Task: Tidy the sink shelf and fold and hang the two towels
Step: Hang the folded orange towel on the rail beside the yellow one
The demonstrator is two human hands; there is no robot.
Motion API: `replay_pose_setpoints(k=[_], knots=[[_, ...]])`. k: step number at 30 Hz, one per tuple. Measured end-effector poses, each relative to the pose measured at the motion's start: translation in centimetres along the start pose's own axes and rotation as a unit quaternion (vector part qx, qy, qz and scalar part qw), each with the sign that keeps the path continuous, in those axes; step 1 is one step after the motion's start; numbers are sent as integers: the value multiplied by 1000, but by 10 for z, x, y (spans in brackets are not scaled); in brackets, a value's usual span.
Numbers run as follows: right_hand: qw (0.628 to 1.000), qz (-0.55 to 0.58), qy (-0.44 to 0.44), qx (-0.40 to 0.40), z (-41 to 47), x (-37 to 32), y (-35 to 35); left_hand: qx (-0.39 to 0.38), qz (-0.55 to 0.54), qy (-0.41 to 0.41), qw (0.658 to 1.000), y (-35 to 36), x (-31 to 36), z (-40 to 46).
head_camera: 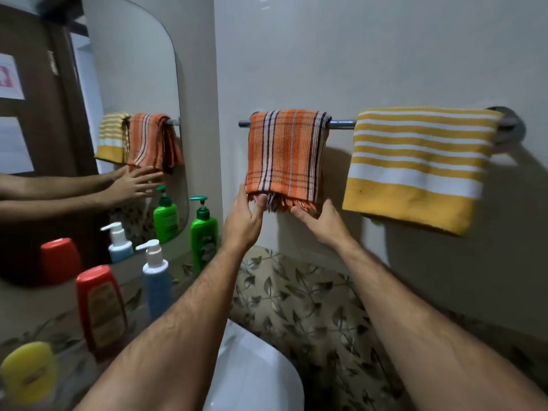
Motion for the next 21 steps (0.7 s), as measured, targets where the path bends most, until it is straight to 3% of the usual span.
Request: replay_pose_setpoints(k=[4, 10, 16, 21], knots=[[995, -77, 11, -54, -21, 22, 17, -25, 70, -58, 996, 22, -12, -46], [967, -196, -40, -160, -59, 60, 71, -78, 141, -116, 980, 50, -50, -143], [905, -308, -59, -286, -106, 116, 166, -156, 255, -217, 929, 59, -106, -262], [868, -326, -91, -363, -153, 135, 238, -184, 312, -298, 883, 43, -131, -354]])
Point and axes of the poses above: each hand's wrist, its own z-axis towards the middle knuckle, its own y-axis out of the palm, x = y × z, the point moved 8 cm from there along z, towards the middle knuckle, and after that the axes turned 15 degrees about -x, right-handed, at the moved point
